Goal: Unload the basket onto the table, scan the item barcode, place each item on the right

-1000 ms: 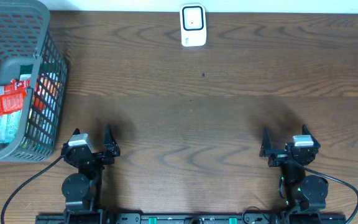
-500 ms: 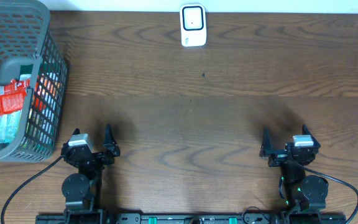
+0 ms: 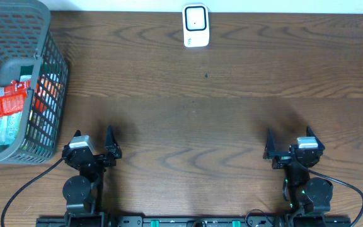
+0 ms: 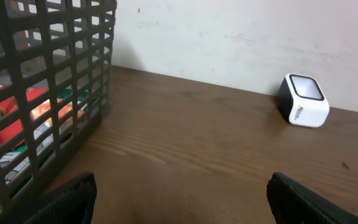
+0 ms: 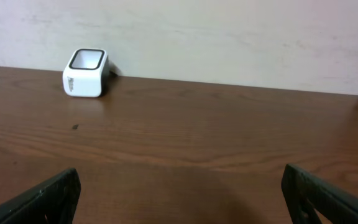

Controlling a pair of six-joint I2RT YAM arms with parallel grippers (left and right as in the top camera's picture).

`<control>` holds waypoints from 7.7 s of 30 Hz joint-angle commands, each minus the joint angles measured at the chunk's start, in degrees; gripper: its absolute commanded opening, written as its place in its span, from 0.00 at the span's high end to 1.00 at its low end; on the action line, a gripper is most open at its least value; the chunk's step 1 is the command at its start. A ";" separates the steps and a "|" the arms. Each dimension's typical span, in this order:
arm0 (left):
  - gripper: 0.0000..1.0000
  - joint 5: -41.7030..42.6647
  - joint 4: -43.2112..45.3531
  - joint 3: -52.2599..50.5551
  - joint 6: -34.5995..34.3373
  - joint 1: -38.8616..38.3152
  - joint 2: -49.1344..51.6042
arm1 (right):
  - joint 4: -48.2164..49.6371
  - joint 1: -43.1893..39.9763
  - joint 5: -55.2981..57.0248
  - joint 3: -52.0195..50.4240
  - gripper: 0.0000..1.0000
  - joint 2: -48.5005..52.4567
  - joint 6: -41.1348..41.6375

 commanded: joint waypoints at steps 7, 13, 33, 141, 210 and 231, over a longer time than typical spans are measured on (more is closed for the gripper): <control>0.11 -0.74 -2.80 -0.46 0.96 -0.13 0.17 | -0.20 -0.24 0.55 -0.04 0.01 0.13 -0.50; 0.11 -0.74 -2.80 -0.46 0.94 -0.13 0.17 | -0.22 -0.24 0.55 -0.04 0.01 0.13 -0.50; 0.11 -0.74 -2.80 -0.46 0.94 -0.13 0.17 | -0.20 -0.24 0.55 -0.04 0.01 0.13 -0.50; 0.02 7.32 -66.58 109.81 8.66 36.48 102.44 | -0.22 -0.24 0.55 -0.04 0.01 0.13 -0.50; 0.02 1.75 -49.44 78.09 8.66 36.48 102.55 | -0.22 -0.24 0.55 -0.04 0.01 0.13 -0.50; 0.27 0.55 -45.11 77.13 -2.78 37.75 102.53 | -0.22 -0.24 0.55 -0.04 0.01 0.13 -0.50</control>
